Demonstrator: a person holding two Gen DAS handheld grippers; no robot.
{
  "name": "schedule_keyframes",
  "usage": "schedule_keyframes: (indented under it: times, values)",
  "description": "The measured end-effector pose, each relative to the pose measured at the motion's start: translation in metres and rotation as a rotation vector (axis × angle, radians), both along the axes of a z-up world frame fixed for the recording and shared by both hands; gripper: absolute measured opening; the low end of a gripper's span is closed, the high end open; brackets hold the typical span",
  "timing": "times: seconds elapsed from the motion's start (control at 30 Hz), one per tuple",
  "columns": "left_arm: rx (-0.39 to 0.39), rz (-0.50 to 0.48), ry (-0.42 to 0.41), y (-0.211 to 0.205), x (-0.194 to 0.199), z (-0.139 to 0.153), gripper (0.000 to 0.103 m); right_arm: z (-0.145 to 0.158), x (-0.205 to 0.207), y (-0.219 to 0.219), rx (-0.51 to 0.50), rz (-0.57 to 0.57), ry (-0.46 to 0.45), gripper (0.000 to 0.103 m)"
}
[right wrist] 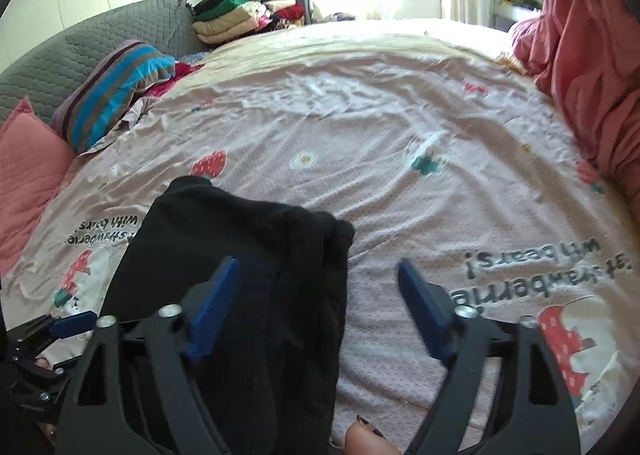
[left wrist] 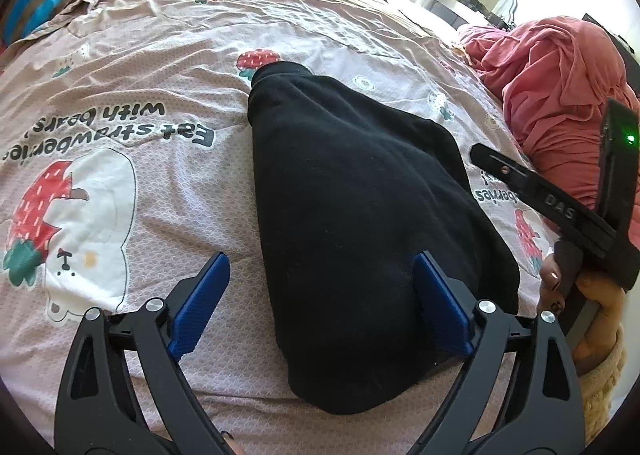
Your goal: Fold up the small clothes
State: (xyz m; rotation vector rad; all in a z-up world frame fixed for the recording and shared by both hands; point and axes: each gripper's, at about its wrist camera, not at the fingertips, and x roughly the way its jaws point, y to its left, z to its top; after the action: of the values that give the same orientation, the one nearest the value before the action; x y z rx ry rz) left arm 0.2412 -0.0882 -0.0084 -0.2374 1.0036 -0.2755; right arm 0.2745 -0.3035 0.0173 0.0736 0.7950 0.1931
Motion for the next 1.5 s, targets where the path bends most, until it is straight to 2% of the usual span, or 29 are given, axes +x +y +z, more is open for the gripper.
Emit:
schedule_keyframes:
  times: [0.1, 0.13, 0.23, 0.47, 0.63, 0.9, 1.13, 1.5]
  values:
    - [0.002, 0.000, -0.013, 0.002, -0.005, 0.005, 0.089, 0.010, -0.012, -0.001, -0.008, 0.000, -0.040, 0.095]
    - [0.002, 0.003, -0.019, 0.003, -0.006, 0.007, 0.093, 0.014, -0.019, -0.001, -0.010, -0.004, -0.060, 0.095]
    - [-0.002, 0.012, -0.043, 0.006, -0.013, 0.015, 0.093, 0.023, -0.034, -0.001, -0.007, -0.004, -0.102, 0.098]
    - [0.008, 0.018, -0.110, 0.015, -0.038, 0.035, 0.094, 0.050, -0.085, 0.000, 0.026, -0.010, -0.214, 0.098]
    - [-0.008, 0.040, -0.155, 0.022, -0.061, 0.043, 0.094, 0.055, -0.119, 0.003, 0.052, -0.023, -0.243, 0.098]
    - [0.003, 0.045, -0.208, 0.031, -0.106, 0.045, 0.094, 0.048, -0.173, 0.010, 0.010, -0.043, -0.243, 0.098]
    - [0.023, 0.040, -0.239, 0.039, -0.142, 0.041, 0.094, 0.038, -0.214, 0.024, -0.083, -0.070, -0.287, 0.098]
    - [0.046, 0.046, -0.243, 0.050, -0.181, 0.025, 0.094, 0.000, -0.242, 0.037, -0.095, -0.095, -0.210, 0.098]
